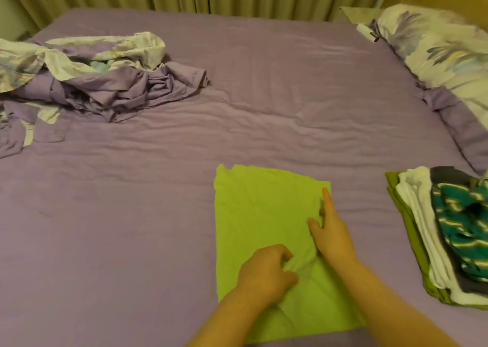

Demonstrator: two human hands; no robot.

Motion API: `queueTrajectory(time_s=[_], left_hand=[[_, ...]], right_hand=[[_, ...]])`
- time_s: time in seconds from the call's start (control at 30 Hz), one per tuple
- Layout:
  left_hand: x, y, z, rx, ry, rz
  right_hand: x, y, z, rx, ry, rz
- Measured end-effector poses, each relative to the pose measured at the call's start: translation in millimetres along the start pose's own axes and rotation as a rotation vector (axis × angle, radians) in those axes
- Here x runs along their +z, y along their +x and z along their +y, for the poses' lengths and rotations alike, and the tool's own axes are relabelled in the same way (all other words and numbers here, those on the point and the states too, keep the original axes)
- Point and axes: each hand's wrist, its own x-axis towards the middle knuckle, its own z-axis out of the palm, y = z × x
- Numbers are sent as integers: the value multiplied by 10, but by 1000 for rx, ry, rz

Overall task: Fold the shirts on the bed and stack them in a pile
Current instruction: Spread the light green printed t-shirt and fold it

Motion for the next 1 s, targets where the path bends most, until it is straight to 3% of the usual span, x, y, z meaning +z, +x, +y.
queueTrajectory(time_s=[0.17, 0.3, 0.43, 0.53, 0.57, 0.67, 0.73, 0.83, 0.9, 1.0], left_hand=[[479, -66, 39, 48, -257, 20], [664, -67, 172, 162, -406, 46], [854, -56, 387, 202, -342, -11], [902, -141, 435, 262, -244, -115], [893, -183, 393, 249, -178, -35], [838, -340, 43, 84, 73, 592], [773, -477, -253, -169, 100, 777], [649, -618, -531, -480, -266, 663], [609, -672, -620, -512, -538, 608], [623, -825, -664, -498, -639, 534]], right_hand=[[96, 86, 74, 14, 18, 20], [-14, 149, 64, -106, 13, 18], [-206, 185, 229, -140, 135, 43], [-250, 84, 456, -15, 193, -46], [-235, 8, 521, 41, 178, -56], [-162, -390, 632, 121, 123, -7], [-123, -735, 639, 103, 100, -27], [-79, -1128, 640, 146, 118, -35], [-92, -1266, 648, 270, 229, 3], [-186, -1444, 716, 344, 369, 47]])
